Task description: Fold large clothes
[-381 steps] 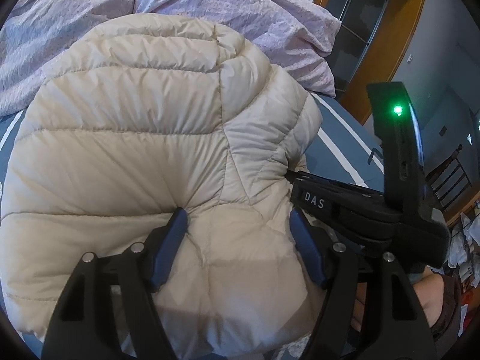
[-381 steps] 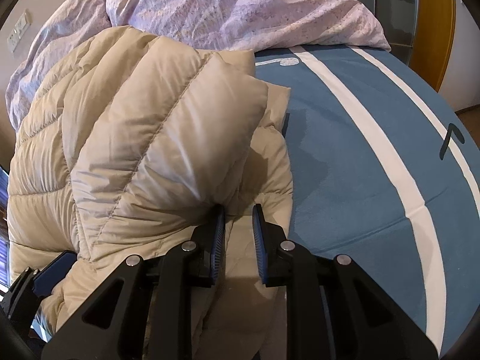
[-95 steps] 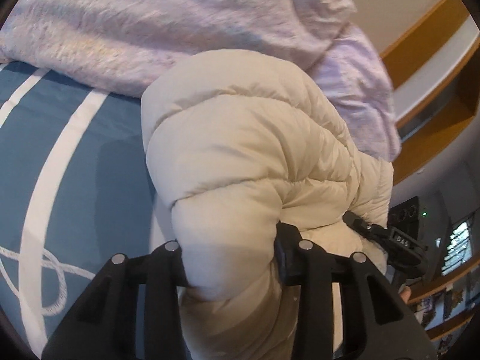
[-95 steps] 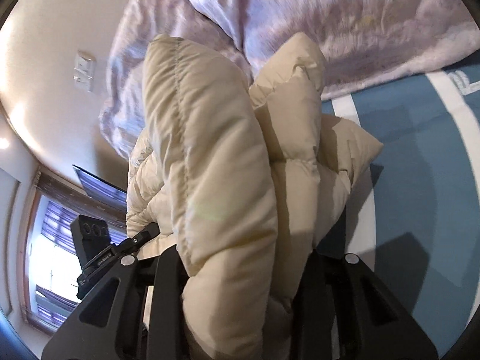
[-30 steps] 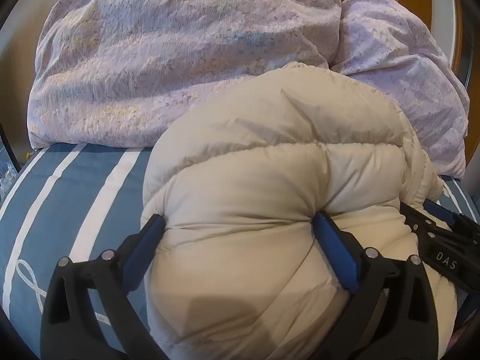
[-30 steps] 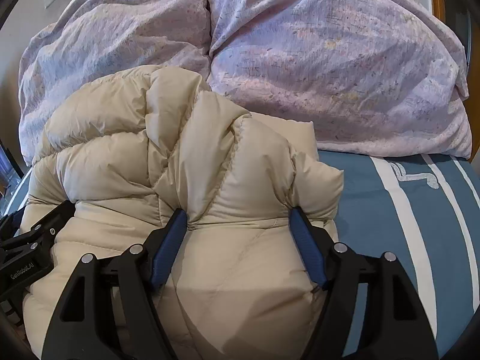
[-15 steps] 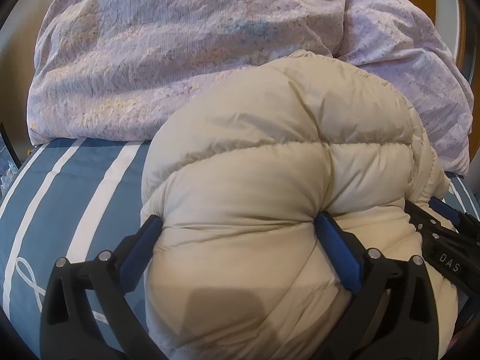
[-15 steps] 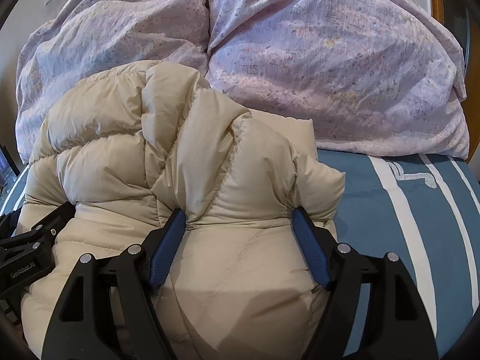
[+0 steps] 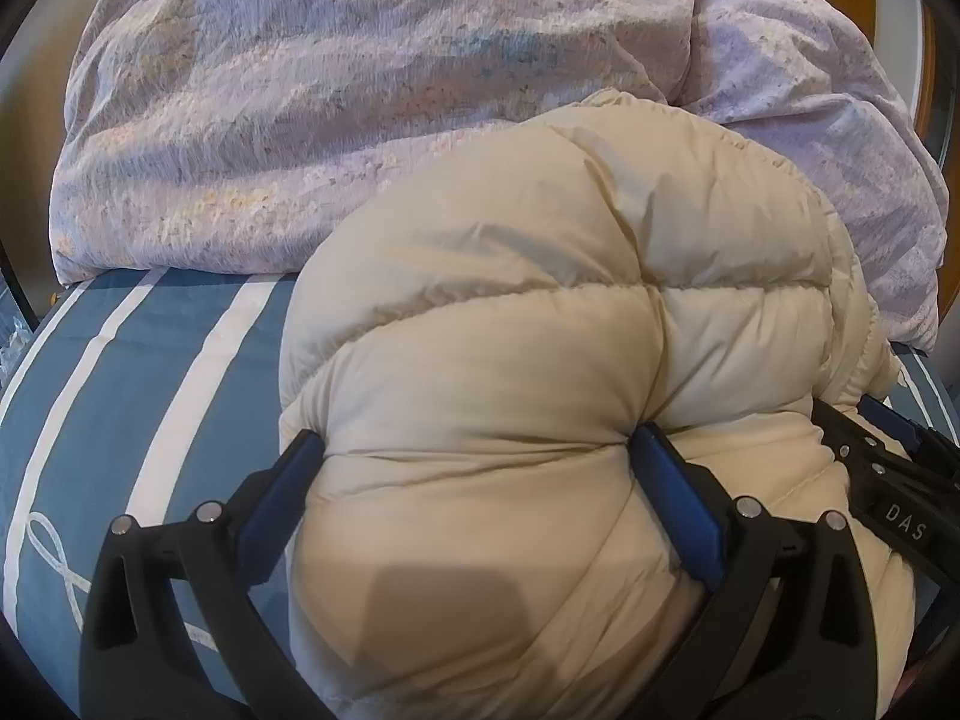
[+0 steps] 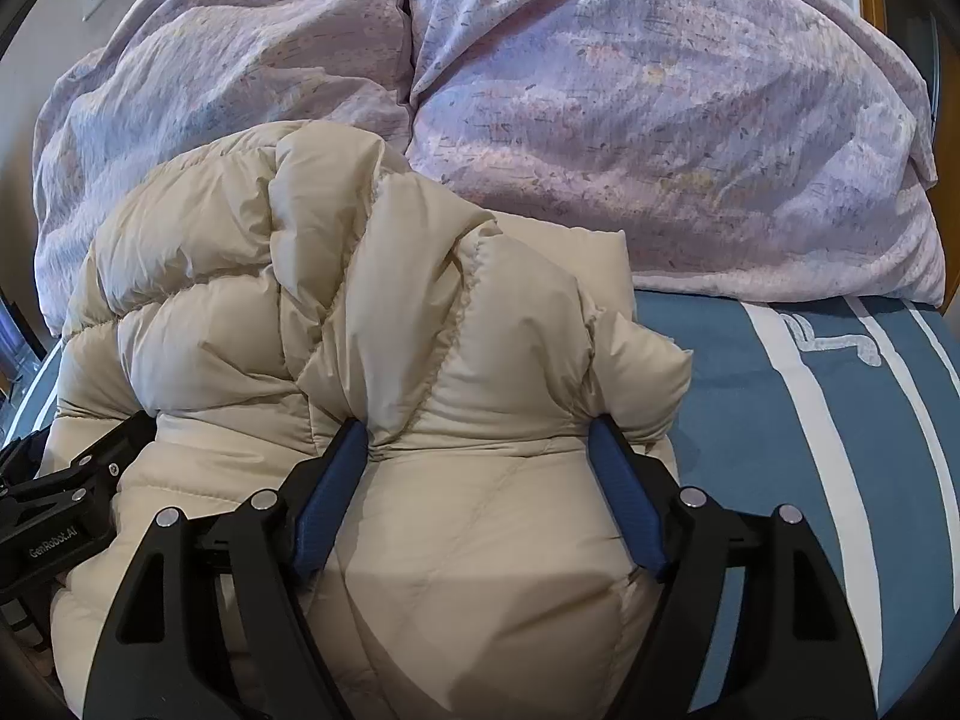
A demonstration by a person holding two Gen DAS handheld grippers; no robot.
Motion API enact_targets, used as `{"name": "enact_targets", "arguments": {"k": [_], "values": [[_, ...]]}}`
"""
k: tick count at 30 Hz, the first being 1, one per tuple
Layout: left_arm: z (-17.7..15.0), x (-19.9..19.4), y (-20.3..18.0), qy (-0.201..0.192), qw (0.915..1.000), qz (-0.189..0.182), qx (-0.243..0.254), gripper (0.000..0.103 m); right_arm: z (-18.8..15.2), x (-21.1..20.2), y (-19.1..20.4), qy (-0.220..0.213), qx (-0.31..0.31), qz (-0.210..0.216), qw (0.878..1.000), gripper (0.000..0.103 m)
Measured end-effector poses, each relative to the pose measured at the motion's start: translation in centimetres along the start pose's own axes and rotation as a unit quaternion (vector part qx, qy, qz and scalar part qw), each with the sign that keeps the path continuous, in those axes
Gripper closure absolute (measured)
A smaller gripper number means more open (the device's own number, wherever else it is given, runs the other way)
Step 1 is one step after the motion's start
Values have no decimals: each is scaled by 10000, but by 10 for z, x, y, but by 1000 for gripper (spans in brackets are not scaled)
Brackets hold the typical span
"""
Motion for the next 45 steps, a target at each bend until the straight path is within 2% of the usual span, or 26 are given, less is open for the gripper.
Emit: {"name": "enact_targets", "arguments": {"k": [19,23,24,26,29,33,36,42,45], "values": [[0,6,6,42,9999,-95,-72,2,1,3,-1,-3,50,20,10000,23],[-2,-1,11,-11,9999,-79,-123,2,-2,-10,-7,93,49,165,9998,19],[-5,-9,15,2,9998,-75,-189,2,-4,-18,-9,111,57,173,9998,17],[-12,-24,22,28,9993,-128,-347,2,-11,-41,-14,115,168,176,9996,1],[-26,-54,33,58,9986,-251,-466,2,-29,-77,-21,137,290,304,9990,1],[-57,-111,42,-146,9993,-212,-276,2,-59,-115,-22,252,274,298,9989,1],[-82,-143,45,-156,9994,-213,-205,2,-80,-138,-20,380,243,257,9987,1],[-123,-183,50,65,9996,-144,-216,2,-122,-178,-6,516,207,472,9973,1],[-142,-198,49,185,9995,-164,-209,2,-141,-195,3,534,104,441,9975,1]]}}
Point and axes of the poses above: each gripper's, at about its wrist camera, not at the fingertips, and x roughly the way its jaws point, y to its left, z to its top, the point moved 3 cm from there along x, roughly the way its jaws point, and after that the axes turned 1 degree about -y, right-handed, at the moved point
